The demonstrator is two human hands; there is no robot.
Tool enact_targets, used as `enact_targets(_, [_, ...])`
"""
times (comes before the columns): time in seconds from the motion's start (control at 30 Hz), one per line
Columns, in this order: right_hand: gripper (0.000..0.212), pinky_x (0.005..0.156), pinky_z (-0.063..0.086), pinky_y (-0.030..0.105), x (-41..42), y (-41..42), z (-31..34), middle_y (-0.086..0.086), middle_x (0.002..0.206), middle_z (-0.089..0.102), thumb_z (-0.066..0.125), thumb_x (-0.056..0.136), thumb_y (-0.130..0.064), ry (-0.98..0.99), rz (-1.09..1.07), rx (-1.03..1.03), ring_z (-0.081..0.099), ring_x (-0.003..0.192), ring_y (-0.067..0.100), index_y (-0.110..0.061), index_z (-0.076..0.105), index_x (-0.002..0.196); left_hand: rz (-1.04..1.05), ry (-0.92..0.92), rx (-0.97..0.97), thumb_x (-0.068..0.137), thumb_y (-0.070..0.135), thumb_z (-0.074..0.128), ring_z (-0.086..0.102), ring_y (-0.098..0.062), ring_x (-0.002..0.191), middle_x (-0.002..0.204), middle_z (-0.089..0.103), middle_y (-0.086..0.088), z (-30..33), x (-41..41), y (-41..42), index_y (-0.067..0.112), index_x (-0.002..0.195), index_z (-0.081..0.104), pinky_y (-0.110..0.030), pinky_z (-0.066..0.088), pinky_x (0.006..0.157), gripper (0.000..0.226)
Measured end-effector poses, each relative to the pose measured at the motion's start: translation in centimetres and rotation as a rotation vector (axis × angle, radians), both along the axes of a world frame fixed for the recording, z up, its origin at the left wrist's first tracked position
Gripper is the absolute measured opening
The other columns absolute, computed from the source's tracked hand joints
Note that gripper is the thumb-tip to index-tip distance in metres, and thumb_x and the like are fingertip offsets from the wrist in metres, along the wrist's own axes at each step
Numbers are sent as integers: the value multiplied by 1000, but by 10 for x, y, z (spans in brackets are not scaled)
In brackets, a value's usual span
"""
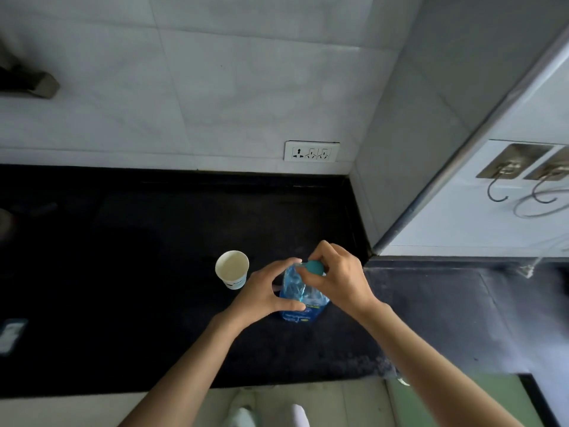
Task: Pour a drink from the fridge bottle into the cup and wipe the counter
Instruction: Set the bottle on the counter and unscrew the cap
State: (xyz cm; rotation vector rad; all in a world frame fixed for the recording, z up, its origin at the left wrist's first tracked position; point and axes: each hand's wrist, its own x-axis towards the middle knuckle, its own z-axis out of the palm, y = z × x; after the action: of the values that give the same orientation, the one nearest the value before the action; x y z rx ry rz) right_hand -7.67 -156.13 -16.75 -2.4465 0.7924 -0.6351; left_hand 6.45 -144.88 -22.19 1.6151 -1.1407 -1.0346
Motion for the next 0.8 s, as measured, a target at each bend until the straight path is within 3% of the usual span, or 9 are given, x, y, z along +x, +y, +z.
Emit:
enact_targets(0.13, [32,50,42,21,0,-20,8,-8,72,51,61,77,-48,99,233,-89,45,55,7,-17,54,83,12,28,-16,66,25,86,51,3,120,133,51,18,-1,-1,0,42,131,49,-21,51,91,77])
enact_targets(0.27, [30,55,34,17,5,-37,26,-4,76,51,60,84,-44,266,504,-206,39,61,6,-15,53,89,17,21,-12,66,23,86,51,6,118,130,51,19,0,0,0,52,124,46,-17,50,89,77])
enact_targets(0.43, [26,66,43,21,6,-44,44,-12,89,55,62,88,-39,437,683,-315,46,82,7,-21,54,105,14,-15,-17,66,26,86,49,9,118,130,50,23,-1,-1,-1,60,121,43,-16,49,89,78])
enact_targets(0.57, [33,55,42,23,0,-32,48,-10,86,60,57,86,-51,461,518,-439,56,75,10,-24,54,105,4,-31,-32,66,28,86,49,7,119,131,50,21,-2,0,-1,51,127,46,-17,49,90,77])
enact_targets(0.7, [55,49,29,27,4,-9,43,-10,56,43,45,83,-72,543,69,-314,46,51,15,-18,40,89,-1,-34,-35,65,31,85,48,2,123,132,49,22,-5,0,0,45,131,46,-24,51,93,78])
enact_targets(0.8, [47,45,24,23,8,3,36,-10,54,38,50,87,-63,541,-39,-215,38,45,11,-18,35,87,-2,-35,-35,66,30,84,48,0,123,131,49,22,-6,0,0,45,131,46,-26,51,94,78])
